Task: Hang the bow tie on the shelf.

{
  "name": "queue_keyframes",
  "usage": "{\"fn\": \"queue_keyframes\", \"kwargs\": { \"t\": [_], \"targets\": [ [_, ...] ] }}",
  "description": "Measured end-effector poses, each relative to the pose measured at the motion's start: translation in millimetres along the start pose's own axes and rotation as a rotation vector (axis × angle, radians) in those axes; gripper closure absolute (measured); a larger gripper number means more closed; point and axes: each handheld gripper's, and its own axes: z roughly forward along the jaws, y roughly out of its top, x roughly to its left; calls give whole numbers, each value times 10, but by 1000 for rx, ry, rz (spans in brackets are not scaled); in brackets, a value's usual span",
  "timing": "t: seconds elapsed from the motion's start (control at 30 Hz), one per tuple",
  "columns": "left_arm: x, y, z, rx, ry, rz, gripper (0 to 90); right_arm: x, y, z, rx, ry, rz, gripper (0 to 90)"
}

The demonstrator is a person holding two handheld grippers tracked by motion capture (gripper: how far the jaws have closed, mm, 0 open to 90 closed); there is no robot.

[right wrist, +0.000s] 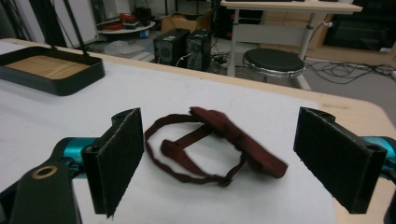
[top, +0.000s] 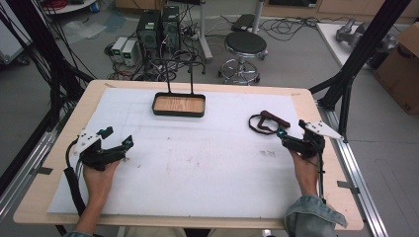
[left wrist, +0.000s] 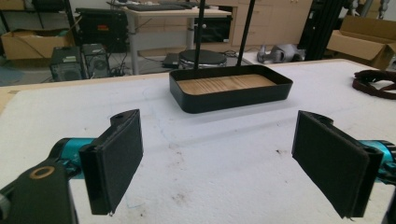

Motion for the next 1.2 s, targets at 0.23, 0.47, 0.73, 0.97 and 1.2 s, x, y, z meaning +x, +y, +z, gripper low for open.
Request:
{"fn": "queue_keyframes", "kwargs": {
  "t": [0.23, 0.47, 0.73, 0.97, 1.2],
  "targets": [
    [-15, -5, 18, 3, -8, 4, 172, -106, 134, 230, 38, -28, -69, 214],
    [-15, -6, 15, 5, -7, 4, 172, -200, 161, 552, 116, -57, -117, 244],
    [-18, -10, 22, 5, -15, 4, 173, -293, 5, 839, 198, -25, -131, 304],
    [-23, -16, 37, 6, -21, 1, 174, -314, -91, 968, 251, -42, -165, 346],
    [-16, -18, 37, 9, -19, 1, 174, -232, -73, 1123, 337, -29, -240, 444]
  ]
}}
